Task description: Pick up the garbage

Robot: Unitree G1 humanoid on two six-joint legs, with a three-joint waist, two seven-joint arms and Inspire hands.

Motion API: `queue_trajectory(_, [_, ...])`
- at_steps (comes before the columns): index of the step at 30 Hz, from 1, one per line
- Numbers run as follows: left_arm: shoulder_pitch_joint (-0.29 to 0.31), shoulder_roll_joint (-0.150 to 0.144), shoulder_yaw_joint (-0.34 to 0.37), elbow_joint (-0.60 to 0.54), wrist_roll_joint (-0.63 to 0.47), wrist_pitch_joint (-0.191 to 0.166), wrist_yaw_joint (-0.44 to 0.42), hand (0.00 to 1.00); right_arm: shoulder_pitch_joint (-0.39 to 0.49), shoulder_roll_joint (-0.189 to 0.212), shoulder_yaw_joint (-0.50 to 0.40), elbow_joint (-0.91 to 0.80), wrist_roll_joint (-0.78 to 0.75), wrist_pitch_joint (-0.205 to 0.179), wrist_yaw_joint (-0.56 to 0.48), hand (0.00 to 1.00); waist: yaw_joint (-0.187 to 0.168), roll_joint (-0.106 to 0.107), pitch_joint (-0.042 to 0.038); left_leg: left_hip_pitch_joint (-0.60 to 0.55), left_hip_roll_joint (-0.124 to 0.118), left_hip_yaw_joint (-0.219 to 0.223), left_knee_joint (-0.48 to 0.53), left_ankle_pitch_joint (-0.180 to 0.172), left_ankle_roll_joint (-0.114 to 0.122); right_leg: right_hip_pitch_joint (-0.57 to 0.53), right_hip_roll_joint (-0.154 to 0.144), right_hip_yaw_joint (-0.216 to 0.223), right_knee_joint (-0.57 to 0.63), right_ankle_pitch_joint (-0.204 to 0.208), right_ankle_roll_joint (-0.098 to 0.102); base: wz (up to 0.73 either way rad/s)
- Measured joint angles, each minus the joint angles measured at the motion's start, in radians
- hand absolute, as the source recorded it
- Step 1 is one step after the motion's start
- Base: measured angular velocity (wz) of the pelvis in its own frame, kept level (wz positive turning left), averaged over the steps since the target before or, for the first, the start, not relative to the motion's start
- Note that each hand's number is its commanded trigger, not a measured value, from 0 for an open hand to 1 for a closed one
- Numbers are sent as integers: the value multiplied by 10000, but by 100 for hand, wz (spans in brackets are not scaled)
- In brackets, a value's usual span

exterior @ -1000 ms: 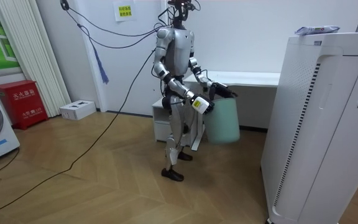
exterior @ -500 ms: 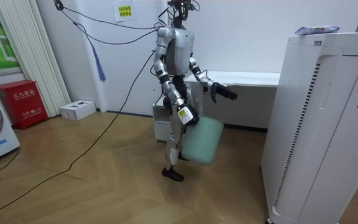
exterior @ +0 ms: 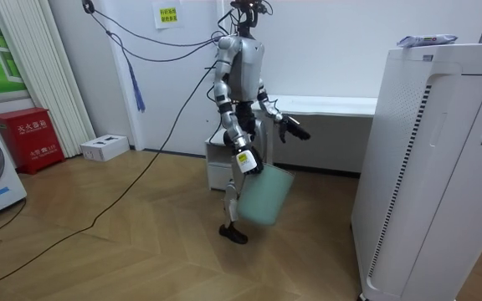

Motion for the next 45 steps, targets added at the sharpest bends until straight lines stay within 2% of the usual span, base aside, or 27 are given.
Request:
queue_trajectory(8, [234,-323,299,1476,-492,359,-514,0,52,-6,-54,585,5,16,191,100,64,-18,-63,193,23,-4,-166,-4,-7,69,10,-243,-32,20,-32,-5])
queue_trajectory(11, [333,-405,575,1763,-781,635,-591,0,68,18,-75,664,6,42,190,100,64,-13,-73,179,161,5,-43,-84,-67,86,68,-305,-38,28,-49,-5])
queue_trajectory(14, [443,-411,997,2038,-774,709,-745,0,67,78,-206,662,-189,69,188,100,55,9,-63,107,255,-41,389,-277,-191,208,192,-376,24,-68,-214,-1])
queue_trajectory(15, [436,-403,1288,2134,-768,784,-800,0,55,102,-320,654,-394,113,197,100,56,91,-33,-46,397,-89,798,-483,-269,181,278,-520,223,-195,-314,6])
queue_trajectory(18, [459,-263,1896,2324,-893,1068,-885,0,68,167,-466,584,-466,149,206,100,137,177,-38,-616,848,-241,2295,-1085,-583,-95,558,-871,916,-697,-620,8])
queue_trajectory(20, [430,-190,2088,2571,-925,1337,-885,0,78,246,-637,616,-483,194,206,100,113,147,-54,-991,1002,-299,3283,-1112,-618,-113,662,-892,1262,-1060,-781,19])
queue_trajectory(21, [602,-145,2040,2594,-990,1480,-886,0,88,241,-688,662,-424,217,204,100,80,235,-56,-1361,1135,-398,4180,-1089,-619,-58,793,-804,1421,-1217,-940,27])
queue_trajectory(22, [817,-123,2002,2597,-971,1592,-885,0,107,246,-793,669,-387,227,195,100,34,182,-4,-1962,1215,-593,5223,-966,-581,39,924,-516,1609,-1423,-1192,31])
queue_trajectory(23, [903,-122,1961,2608,-959,1669,-889,0,134,248,-842,691,-327,232,189,100,20,203,-2,-2207,1085,-676,5564,-996,-553,69,986,-264,1740,-1510,-1279,43])
queue_trajectory(25, [1118,-244,1934,2625,-849,1861,-921,0,235,157,-1178,704,43,365,132,100,65,159,-25,-3241,114,-608,4999,-1048,-353,46,955,206,1966,-1781,-1412,40])
queue_trajectory(26, [1160,-271,1942,2635,-850,1870,-922,0,237,125,-1229,706,72,378,114,100,164,185,-16,-3480,-87,-538,4592,-977,-405,55,951,286,1972,-1816,-1408,-4])
queue_trajectory(27, [1206,-302,2001,2715,-840,1879,-919,0,251,59,-1212,720,75,391,96,100,483,269,-19,-3774,-292,-496,3516,-541,-377,59,949,394,1974,-1871,-1424,-34])
queue_trajectory(28, [1256,-305,2165,2809,-830,1896,-919,0,258,97,-1199,735,76,421,102,100,620,301,-27,-3997,-325,-505,2635,176,-235,118,949,419,1989,-1977,-1439,-39])
queue_trajectory(29, [1276,-311,2247,2869,-831,1924,-917,0,282,128,-1191,738,75,429,107,100,618,295,-36,-4022,-324,-498,2392,504,-168,177,942,454,1989,-2046,-1433,-26])
queue_trajectory(30, [1294,-367,2360,2902,-759,2030,-917,0,351,156,-1194,739,69,434,84,100,592,275,-74,-3925,-337,-433,2198,1075,-20,288,899,541,2009,-2189,-1317,-15])
queue_trajectory(31, [1265,-438,2376,2889,-737,2037,-917,0,404,148,-1212,741,70,437,77,100,562,248,-73,-3767,-399,-306,2202,1298,245,394,826,630,2035,-2339,-1231,-18])
queue_trajectory(32, [1244,-456,2371,2874,-738,2036,-920,0,431,150,-1206,740,66,436,80,100,567,222,-89,-3738,-403,-185,2259,1350,339,424,749,631,2050,-2431,-1198,-27])
queue_trajectory(33, [1173,-455,2367,2865,-747,2036,-930,0,435,190,-1209,737,-2,434,83,100,561,165,-76,-3696,-461,-45,2441,1293,589,507,602,588,2065,-2583,-1111,-29])
queue_trajectory(34, [1049,-418,2402,2864,-736,2035,-932,0,468,242,-1219,738,-72,430,84,100,529,27,-75,-3648,-578,74,2592,1101,679,608,411,574,2067,-2722,-1035,-23])
queue_trajectory(36, [690,-413,2482,2853,-772,2013,-933,0,463,239,-1241,733,-270,432,71,100,513,-94,-70,-3628,-647,353,2848,745,761,649,198,649,2124,-2870,-937,-19])
queue_trajectory(38, [471,-379,2480,2820,-848,1885,-930,0,399,239,-1217,670,-287,433,73,100,530,-199,-7,-3493,-747,524,2973,415,809,665,-9,564,2540,-2970,-755,-23])
queue_trajectory(39, [232,-385,2469,2786,-934,1815,-928,0,340,240,-1210,682,-230,433,54,100,541,-233,-8,-3357,-774,634,2985,161,835,509,-137,441,3153,-2980,-695,-22])
queue_trajectory(41, [37,-382,2435,2778,-987,1749,-911,0,211,246,-1217,675,-126,436,-66,100,536,-252,-13,-3139,-839,679,3027,-125,909,40,-403,-7,4448,-2755,-253,-11])
queue_trajectory(42, [-91,-382,2414,2647,-984,1717,-885,0,155,227,-1236,679,-101,437,-204,100,544,-215,-37,-2963,-858,647,3002,-279,939,-255,-495,-220,5259,-2388,116,7])
queue_trajectory(43, [-152,-377,2415,2490,-979,1662,-854,0,136,213,-1257,680,-130,435,-288,100,526,-89,-97,-2772,-850,504,2888,-371,972,-539,-450,-331,5947,-1854,125,11])
queue_trajectory(44, [-218,-386,2401,2482,-977,1610,-826,0,132,204,-1263,691,-107,433,-296,100,522,-33,-84,-2661,-818,381,2809,-400,969,-656,-380,-333,6135,-1819,41,9])
queue_trajectory(45, [-341,-424,2365,2481,-975,1496,-712,0,67,197,-1330,691,-42,429,-314,100,525,75,-13,-2432,-682,237,2581,-408,950,-1011,-258,-279,6049,-2174,-147,0])
